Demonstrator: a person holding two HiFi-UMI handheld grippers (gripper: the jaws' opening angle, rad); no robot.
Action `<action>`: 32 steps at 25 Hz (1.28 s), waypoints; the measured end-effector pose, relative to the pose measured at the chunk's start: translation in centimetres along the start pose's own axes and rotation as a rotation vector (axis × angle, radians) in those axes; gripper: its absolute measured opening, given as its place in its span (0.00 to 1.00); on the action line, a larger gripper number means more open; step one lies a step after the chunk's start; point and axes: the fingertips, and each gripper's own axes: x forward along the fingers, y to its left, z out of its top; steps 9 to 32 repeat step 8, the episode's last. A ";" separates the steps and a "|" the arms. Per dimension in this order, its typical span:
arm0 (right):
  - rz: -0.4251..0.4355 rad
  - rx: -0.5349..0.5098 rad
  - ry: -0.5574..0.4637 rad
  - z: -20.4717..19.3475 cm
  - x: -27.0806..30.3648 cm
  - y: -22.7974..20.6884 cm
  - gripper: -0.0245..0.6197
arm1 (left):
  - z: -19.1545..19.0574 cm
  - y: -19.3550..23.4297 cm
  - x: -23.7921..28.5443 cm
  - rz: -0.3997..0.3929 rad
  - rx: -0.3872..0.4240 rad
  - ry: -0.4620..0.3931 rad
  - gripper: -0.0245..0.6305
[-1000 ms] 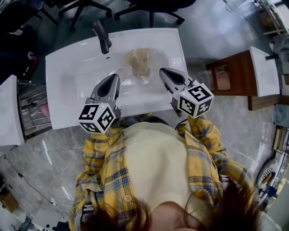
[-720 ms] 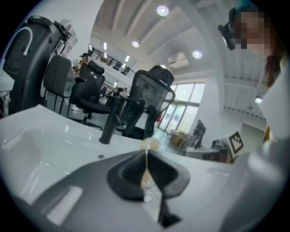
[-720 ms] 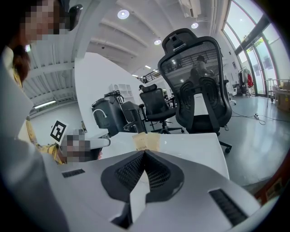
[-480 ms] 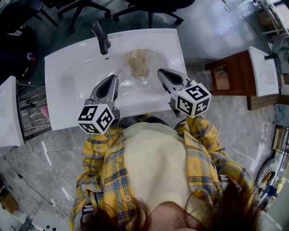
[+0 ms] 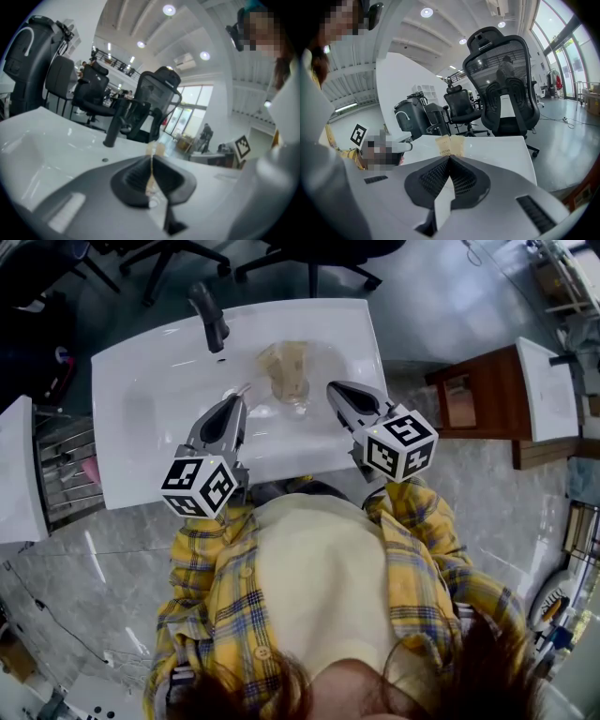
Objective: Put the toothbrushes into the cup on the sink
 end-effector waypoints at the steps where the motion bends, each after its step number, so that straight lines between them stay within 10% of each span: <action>1: 0.001 0.000 0.001 0.0 0.0 0.0 0.06 | 0.0 0.0 0.0 -0.001 0.001 0.002 0.05; 32: 0.013 -0.032 0.018 0.0 0.5 0.2 0.06 | 0.0 0.0 -0.1 -0.001 0.001 0.007 0.05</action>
